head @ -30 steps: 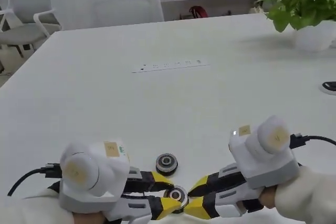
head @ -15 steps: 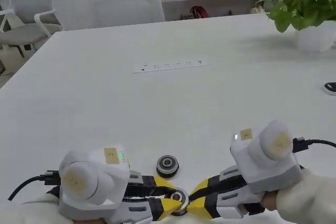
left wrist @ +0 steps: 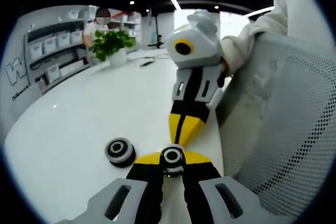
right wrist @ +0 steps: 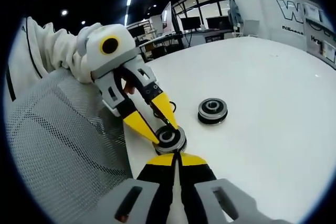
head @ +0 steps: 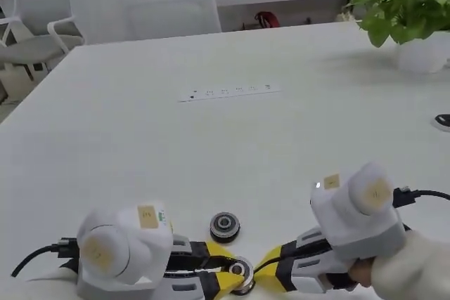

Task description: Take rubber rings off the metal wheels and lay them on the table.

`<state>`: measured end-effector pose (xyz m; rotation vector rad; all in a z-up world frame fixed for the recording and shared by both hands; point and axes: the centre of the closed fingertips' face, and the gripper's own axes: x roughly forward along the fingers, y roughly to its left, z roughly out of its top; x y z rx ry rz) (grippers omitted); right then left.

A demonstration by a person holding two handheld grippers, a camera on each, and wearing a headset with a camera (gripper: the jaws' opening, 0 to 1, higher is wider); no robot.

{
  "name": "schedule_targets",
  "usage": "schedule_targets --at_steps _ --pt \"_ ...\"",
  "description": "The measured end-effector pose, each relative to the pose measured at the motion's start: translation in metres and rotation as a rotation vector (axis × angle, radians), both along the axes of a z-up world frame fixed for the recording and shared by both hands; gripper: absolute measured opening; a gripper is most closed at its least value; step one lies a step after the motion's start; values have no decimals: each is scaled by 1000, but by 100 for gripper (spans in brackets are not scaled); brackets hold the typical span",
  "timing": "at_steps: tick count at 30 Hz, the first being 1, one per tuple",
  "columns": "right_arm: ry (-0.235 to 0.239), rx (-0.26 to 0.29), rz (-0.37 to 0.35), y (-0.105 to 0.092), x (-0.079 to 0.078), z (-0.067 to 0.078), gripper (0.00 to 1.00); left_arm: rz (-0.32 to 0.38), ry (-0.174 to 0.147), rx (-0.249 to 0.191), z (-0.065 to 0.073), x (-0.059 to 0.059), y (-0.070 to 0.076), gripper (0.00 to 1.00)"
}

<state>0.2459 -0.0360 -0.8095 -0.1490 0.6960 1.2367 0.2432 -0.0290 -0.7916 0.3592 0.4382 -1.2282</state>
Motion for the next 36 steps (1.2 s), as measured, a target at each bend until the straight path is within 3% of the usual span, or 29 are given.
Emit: schedule_targets --at_steps 10,22,36 --pt "85 46 -62 -2 1 3 0 4 3 -12 0 1 0 14" --pt "190 142 -146 -2 6 12 0 7 3 -17 0 1 1 14" --pt "221 178 -155 3 5 17 0 9 -9 -11 0 1 1 14"
